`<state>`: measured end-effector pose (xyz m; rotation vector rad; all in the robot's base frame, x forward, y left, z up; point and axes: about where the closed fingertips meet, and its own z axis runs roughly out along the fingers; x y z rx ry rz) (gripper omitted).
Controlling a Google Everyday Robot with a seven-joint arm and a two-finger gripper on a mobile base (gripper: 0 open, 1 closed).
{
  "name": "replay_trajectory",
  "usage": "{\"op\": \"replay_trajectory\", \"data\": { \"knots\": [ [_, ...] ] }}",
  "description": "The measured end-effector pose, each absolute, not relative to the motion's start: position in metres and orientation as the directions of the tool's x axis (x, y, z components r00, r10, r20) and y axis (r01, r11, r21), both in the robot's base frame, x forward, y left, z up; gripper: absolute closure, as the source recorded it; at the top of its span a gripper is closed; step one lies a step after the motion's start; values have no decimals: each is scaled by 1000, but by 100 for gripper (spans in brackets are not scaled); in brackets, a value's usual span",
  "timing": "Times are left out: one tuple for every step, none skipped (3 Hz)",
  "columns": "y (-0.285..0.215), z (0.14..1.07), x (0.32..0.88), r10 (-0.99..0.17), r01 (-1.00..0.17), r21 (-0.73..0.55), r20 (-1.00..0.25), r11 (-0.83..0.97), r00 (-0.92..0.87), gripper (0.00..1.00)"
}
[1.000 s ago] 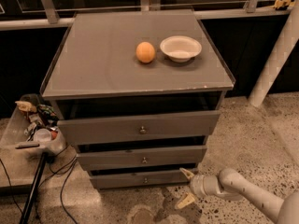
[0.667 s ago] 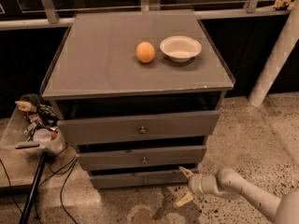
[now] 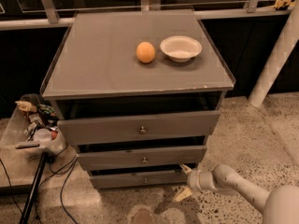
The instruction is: Open bottom drawer
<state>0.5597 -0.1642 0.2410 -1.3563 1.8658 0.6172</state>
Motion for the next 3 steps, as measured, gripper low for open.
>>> {"op": "replay_trajectory", "data": {
  "knots": [
    [-165,221,570,-609,-952,-26,-774,304,-173,0],
    [-165,203,578,-622,-959,-12,-764,284,-175,0],
    [-154,184,596,-627,-969,-13,-765,247,-150,0]
  ]
}}
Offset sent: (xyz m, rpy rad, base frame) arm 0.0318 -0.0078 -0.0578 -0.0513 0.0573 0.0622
